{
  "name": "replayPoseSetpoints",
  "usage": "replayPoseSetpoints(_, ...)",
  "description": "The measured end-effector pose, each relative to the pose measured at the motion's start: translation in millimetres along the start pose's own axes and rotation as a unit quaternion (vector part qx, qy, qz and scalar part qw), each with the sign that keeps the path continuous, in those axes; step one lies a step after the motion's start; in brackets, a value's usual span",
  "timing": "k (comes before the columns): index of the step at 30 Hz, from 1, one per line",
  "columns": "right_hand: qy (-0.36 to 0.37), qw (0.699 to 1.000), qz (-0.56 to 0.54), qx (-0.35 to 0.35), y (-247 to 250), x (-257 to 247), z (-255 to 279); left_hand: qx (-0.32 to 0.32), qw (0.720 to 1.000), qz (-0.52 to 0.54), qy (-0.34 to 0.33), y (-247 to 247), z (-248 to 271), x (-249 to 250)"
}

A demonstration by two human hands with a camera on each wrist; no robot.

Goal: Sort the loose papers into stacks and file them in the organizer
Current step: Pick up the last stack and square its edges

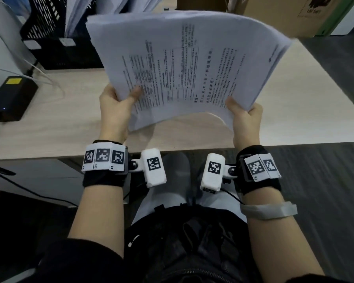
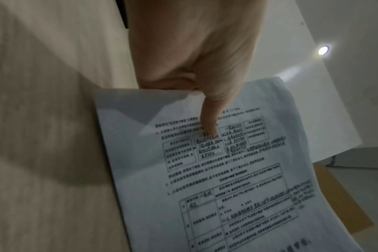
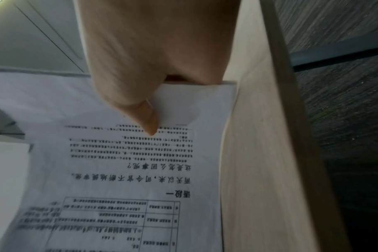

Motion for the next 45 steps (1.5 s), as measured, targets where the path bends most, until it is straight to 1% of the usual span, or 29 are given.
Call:
replayPoseSetpoints(4, -0.004, 1.000, -0.012, 0.012, 0, -4, -3, 0.012, 0.999, 0.019, -0.032, 3, -3, 10)
replayPoseSetpoints(6, -0.016, 1.000, -0.008, 0.005, 0, 0, -1, 0.006, 1.000, 0.000, -0.014, 6, -2, 4)
replayPoseSetpoints(9, -0.022, 1.000, 0.010, -0.018, -2, 7, 5, -0.028, 0.997, -0.062, 0.046, 7, 5, -13)
replayPoseSetpoints(11, -0.022, 0.999, 0.011, -0.021, -5, 7, 8, -0.032, 0.993, -0.090, 0.069, 7, 8, -18)
replayPoseSetpoints(16, 0.000, 1.000, 0.005, -0.001, -8, 3, 2, -0.028, 0.995, -0.083, 0.042, 7, 0, -7)
replayPoseSetpoints(18, -0.001, 1.000, 0.002, -0.002, -8, 5, 0, -0.020, 0.996, -0.079, 0.041, 10, -2, -9)
replayPoseSetpoints(20, -0.006, 1.000, 0.003, -0.012, -9, 11, 1, -0.007, 0.997, -0.066, 0.051, 12, 0, -13)
replayPoseSetpoints(22, -0.010, 1.000, 0.009, -0.017, -10, 15, 1, -0.006, 0.996, -0.053, 0.070, 12, 2, -18)
replayPoseSetpoints(25, -0.012, 1.000, 0.009, -0.013, -14, 14, -1, -0.003, 0.994, -0.063, 0.088, 12, -1, -18)
replayPoseSetpoints(26, -0.010, 1.000, 0.008, -0.009, -16, 12, -3, -0.001, 0.994, -0.067, 0.083, 13, -4, -16)
replayPoseSetpoints(28, -0.004, 1.000, 0.010, -0.002, -22, 7, -8, 0.007, 0.996, -0.075, 0.049, 16, -10, -9)
replayPoseSetpoints(30, 0.001, 1.000, 0.005, -0.005, -31, 1, -12, 0.039, 0.998, -0.054, 0.003, 23, -16, 4)
replayPoseSetpoints(33, -0.004, 1.000, -0.008, -0.020, -49, -7, -17, 0.103, 0.992, 0.027, -0.062, 37, -25, 26)
replayPoseSetpoints(35, -0.020, 0.999, -0.021, -0.035, -65, -10, -20, 0.127, 0.983, 0.114, -0.073, 44, -30, 36)
replayPoseSetpoints(36, -0.030, 0.998, -0.025, -0.041, -73, -11, -22, 0.119, 0.978, 0.162, -0.062, 46, -33, 38)
replayPoseSetpoints(37, -0.040, 0.998, -0.030, -0.048, -82, -11, -23, 0.095, 0.976, 0.192, -0.048, 47, -36, 40)
replayPoseSetpoints(38, -0.053, 0.996, -0.037, -0.055, -91, -11, -24, 0.061, 0.978, 0.195, -0.036, 47, -38, 41)
replayPoseSetpoints(39, -0.066, 0.995, -0.044, -0.062, -100, -11, -24, 0.019, 0.985, 0.170, -0.028, 46, -39, 43)
replayPoseSetpoints(41, -0.090, 0.991, -0.055, -0.081, -120, -12, -25, -0.049, 0.996, 0.071, -0.009, 42, -42, 43)
replayPoseSetpoints(43, -0.104, 0.987, -0.059, -0.109, -141, -14, -26, -0.074, 0.997, -0.032, 0.001, 38, -46, 45)
replayPoseSetpoints(45, -0.117, 0.981, -0.060, -0.140, -164, -18, -28, -0.088, 0.993, -0.076, -0.003, 35, -55, 50)
Point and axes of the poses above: each hand's wrist, its own z-axis away from the middle knuckle, its own y-axis out of the back of the hand, x = y × z, the point moved 2 cm from there along -z, towards the middle knuckle, and after that the axes turned 3 degrees about x, right-handed, at the moved point
